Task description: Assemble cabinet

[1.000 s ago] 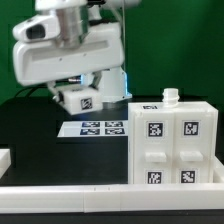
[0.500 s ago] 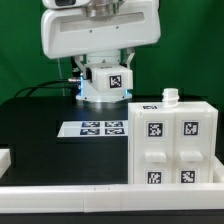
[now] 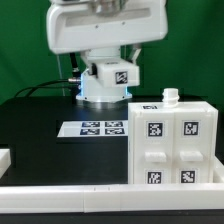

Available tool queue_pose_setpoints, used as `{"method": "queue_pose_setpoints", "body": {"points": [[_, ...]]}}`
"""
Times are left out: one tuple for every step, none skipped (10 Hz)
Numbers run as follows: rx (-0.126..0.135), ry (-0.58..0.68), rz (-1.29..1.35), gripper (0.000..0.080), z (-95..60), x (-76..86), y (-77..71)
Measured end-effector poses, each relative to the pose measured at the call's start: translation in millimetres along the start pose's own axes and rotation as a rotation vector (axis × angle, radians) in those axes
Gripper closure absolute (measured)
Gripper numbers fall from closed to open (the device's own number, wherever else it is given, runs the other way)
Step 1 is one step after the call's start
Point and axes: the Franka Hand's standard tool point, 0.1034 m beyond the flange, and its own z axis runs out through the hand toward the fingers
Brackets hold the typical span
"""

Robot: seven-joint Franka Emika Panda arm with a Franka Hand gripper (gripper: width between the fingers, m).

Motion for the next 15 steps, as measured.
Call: {"method": "queue_pose_setpoints", "body": {"points": [[-0.002, 0.004, 0.011, 0.0239, -4.6, 7.5, -6.6], [-0.002, 0.010, 0.010, 0.0239, -10.6, 18.3, -13.2], [-0.003, 0.015, 0.012, 0.0239, -15.7, 30.6, -17.9], [-0.002, 0.021, 0.004, 0.0239, -18.8, 44.3, -23.6], [0.007, 0.023, 0.000, 0.0239, -16.5, 55.2, -27.6], [0.006, 0.022, 0.001, 0.0239, -15.1, 55.3, -26.9], [0.006, 0.021, 0.001, 0.0239, -14.6, 54.8, -26.7], [0.006, 0.020, 0.001, 0.0239, -14.2, 54.8, -26.6], [0.006, 0.019, 0.001, 0.0239, -13.5, 54.7, -26.5], [0.004, 0.021, -0.004, 0.0239, -13.4, 58.6, -28.7], [0.003, 0.032, -0.012, 0.0239, -17.2, 71.0, -31.4], [0.001, 0.038, -0.013, 0.0239, -20.4, 83.0, -30.4], [-0.001, 0.045, -0.013, 0.0239, -20.2, 92.5, -29.1], [-0.003, 0.047, -0.015, 0.0239, -17.8, 97.8, -29.2], [-0.002, 0.044, -0.017, 0.0239, -14.4, 100.2, -30.3]]}}
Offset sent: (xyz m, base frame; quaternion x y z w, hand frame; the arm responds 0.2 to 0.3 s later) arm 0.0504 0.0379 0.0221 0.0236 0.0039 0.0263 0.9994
